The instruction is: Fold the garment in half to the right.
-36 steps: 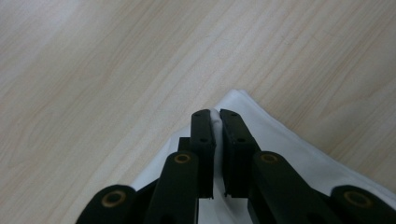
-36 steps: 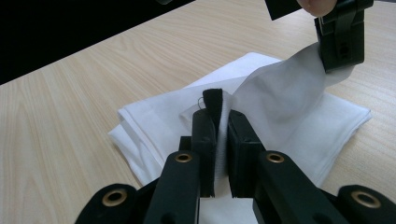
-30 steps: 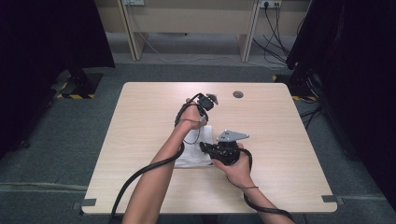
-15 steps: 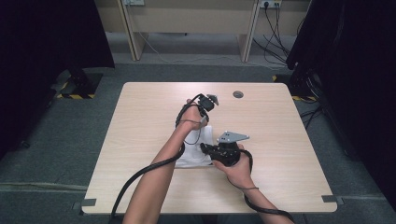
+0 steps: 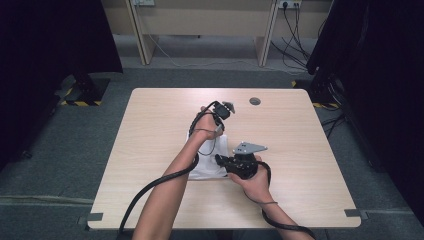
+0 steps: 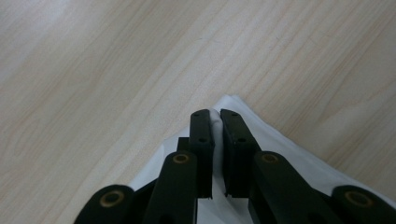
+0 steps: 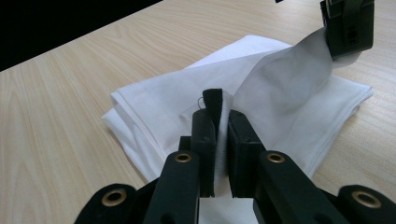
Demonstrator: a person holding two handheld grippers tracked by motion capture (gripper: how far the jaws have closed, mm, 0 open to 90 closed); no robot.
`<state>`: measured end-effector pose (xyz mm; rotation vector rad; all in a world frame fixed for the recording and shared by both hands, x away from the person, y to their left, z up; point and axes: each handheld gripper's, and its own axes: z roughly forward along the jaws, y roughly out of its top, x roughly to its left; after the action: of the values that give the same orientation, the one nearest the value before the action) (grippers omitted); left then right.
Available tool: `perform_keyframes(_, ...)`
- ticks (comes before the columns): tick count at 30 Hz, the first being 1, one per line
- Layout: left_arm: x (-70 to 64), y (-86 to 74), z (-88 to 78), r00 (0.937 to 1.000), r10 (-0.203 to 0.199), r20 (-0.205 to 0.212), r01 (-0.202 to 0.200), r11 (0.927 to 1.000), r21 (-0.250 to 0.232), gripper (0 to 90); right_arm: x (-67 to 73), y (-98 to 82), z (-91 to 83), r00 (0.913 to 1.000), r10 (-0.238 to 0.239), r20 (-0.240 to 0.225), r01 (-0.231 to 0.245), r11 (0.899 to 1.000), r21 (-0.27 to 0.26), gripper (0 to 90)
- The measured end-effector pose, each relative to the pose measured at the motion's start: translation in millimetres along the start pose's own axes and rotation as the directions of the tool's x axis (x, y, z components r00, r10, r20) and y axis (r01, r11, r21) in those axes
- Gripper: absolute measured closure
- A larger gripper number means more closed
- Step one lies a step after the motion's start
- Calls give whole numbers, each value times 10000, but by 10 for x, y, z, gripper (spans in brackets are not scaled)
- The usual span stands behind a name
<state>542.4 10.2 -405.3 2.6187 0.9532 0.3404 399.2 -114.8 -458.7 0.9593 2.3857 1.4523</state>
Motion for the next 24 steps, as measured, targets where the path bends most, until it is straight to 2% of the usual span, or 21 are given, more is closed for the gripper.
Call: perform_keyframes(24, -18, 7, 44, 10000, 46, 14, -46, 10000, -1, 826, -20, -69, 13, 10000, 59, 64, -60, 9999, 157, 824)
